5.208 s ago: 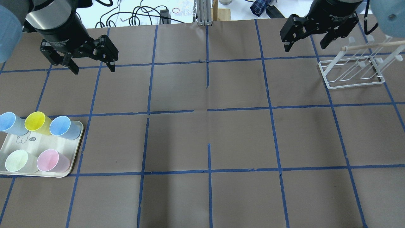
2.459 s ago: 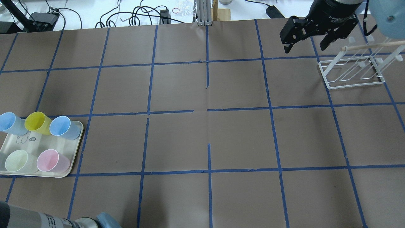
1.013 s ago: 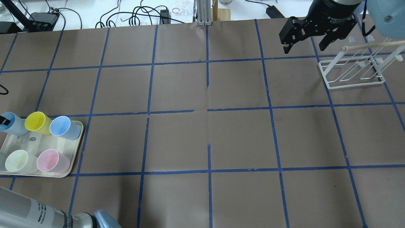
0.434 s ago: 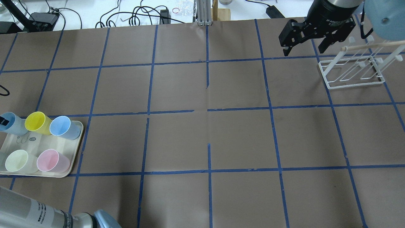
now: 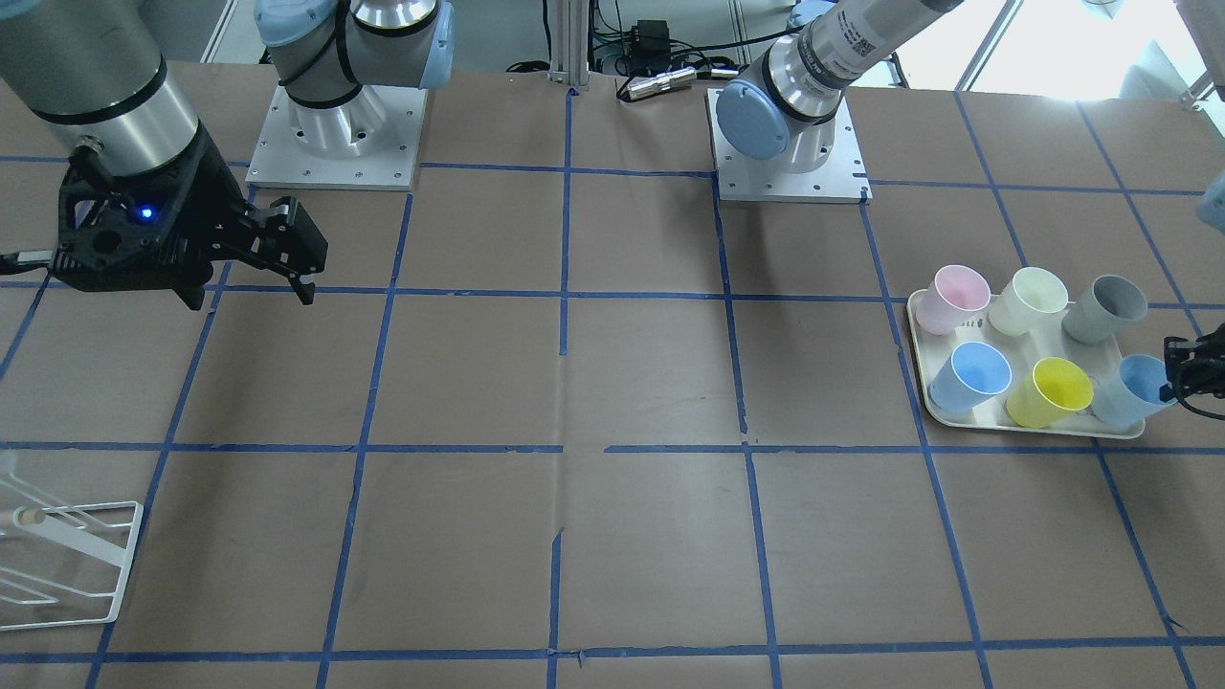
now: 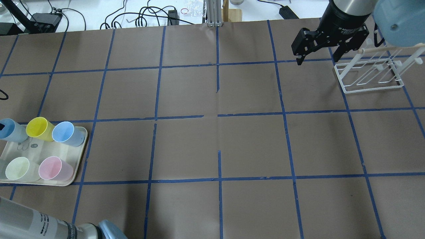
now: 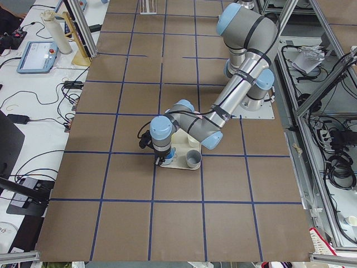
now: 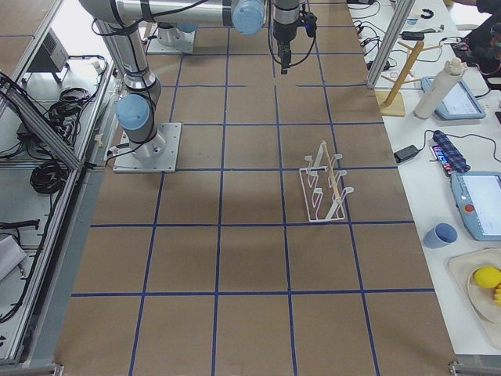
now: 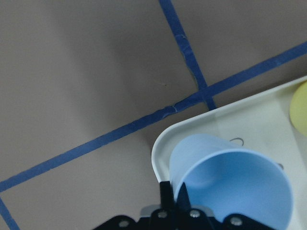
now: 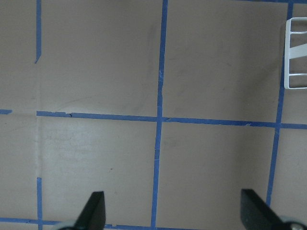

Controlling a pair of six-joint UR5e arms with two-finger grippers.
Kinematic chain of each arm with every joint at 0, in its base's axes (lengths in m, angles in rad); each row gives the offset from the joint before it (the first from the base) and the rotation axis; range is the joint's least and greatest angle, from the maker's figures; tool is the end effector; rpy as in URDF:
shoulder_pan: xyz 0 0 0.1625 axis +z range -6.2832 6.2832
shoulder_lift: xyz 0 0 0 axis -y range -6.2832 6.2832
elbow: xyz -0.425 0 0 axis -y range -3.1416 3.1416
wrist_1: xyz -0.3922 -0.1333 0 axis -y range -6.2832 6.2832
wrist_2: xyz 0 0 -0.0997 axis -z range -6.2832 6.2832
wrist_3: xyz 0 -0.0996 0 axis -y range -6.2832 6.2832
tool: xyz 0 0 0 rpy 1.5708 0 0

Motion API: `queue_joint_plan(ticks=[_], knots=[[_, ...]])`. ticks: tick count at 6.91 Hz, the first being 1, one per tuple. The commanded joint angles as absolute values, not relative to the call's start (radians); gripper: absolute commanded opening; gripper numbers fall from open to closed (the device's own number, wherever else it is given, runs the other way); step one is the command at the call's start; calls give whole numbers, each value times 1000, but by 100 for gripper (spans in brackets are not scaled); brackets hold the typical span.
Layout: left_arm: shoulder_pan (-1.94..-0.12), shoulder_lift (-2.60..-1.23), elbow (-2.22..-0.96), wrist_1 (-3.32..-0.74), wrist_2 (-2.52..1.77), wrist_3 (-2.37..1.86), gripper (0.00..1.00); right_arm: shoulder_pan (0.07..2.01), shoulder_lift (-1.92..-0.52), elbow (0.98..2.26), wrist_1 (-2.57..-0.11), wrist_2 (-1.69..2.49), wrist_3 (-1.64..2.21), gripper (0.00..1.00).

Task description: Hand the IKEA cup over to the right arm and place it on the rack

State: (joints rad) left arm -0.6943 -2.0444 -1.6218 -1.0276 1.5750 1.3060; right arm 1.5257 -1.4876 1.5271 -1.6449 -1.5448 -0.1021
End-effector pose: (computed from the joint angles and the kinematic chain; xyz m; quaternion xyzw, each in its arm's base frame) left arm 0.4028 -0.5083 0.2465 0.2131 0.9770 -0.0024 0.0092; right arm 0.1118 -0.5359 0.4745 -0.0287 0.9994 -0.0182 0.0117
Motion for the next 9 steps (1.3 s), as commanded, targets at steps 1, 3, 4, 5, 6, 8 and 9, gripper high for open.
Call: queue_joint_plan(ticks=[1, 3, 4, 5, 6, 8, 9], knots=[[-698, -1996, -1608, -1071, 1574, 1305, 0, 1529, -1491, 1529, -1638, -1571, -92, 100], [-754, -1884, -1585, -1185, 1563, 1280, 0, 1531, -1509, 1529, -1586, -1580, -81, 100], [-855, -1828, -1560, -1243, 1575, 1205, 0, 1531, -1509, 1526, -1588, -1577, -81, 100], [-959, -1766, -1572, -1332, 1575, 1049, 0, 1531, -1508, 1523, -1589, -1575, -81, 100], [-1060, -1716, -1580, -1401, 1559, 861, 0, 1531, -1502, 1520, -1592, -1574, -81, 100], [-1321, -1703, -1603, -1427, 1507, 441, 0, 1531, -1499, 1520, -1597, -1575, -83, 100], [-1459, -1724, -1612, -1364, 1506, 250, 0, 1531, -1499, 1520, -1598, -1574, -86, 100]])
